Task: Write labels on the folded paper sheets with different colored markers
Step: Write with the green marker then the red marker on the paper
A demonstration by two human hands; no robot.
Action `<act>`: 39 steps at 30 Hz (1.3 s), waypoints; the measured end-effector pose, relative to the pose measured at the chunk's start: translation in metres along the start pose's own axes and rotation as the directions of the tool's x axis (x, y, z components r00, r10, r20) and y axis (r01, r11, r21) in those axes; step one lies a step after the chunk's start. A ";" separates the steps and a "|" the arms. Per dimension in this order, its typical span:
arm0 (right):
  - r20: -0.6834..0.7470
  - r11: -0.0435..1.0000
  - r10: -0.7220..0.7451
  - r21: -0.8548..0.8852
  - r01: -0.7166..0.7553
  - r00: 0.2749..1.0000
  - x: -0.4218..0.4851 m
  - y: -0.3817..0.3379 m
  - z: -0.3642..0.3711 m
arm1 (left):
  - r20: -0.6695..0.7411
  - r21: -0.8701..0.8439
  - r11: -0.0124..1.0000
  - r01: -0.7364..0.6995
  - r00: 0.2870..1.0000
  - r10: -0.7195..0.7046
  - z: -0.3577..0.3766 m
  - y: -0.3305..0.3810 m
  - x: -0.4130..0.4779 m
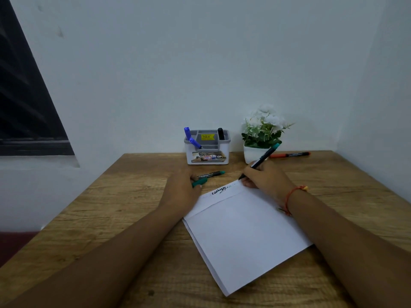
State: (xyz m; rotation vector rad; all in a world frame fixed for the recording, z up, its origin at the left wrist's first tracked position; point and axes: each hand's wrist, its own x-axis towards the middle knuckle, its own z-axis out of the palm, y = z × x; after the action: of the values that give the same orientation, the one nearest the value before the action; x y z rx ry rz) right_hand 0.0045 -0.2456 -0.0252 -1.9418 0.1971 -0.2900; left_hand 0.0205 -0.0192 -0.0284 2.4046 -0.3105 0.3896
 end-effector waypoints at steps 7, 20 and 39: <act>0.003 0.999 -0.007 -0.048 0.007 1.000 -0.001 0.000 0.000 | -0.016 0.143 0.977 -0.158 0.987 0.162 0.001 0.000 0.000; 0.004 0.998 -0.038 -0.051 0.038 0.999 -0.003 -0.001 -0.004 | 0.413 0.041 0.815 -0.579 0.752 0.514 0.001 0.015 -0.008; 0.018 0.973 -0.027 -0.228 0.030 0.999 -0.005 -0.008 0.000 | 0.454 0.024 0.860 -0.509 0.772 0.445 0.001 0.017 -0.009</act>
State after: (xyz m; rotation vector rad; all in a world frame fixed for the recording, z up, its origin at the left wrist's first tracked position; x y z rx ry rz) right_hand -0.0003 -0.2411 -0.0189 -2.1750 0.2002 -0.2823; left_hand 0.0070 -0.0316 -0.0221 2.5175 -1.1557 0.0834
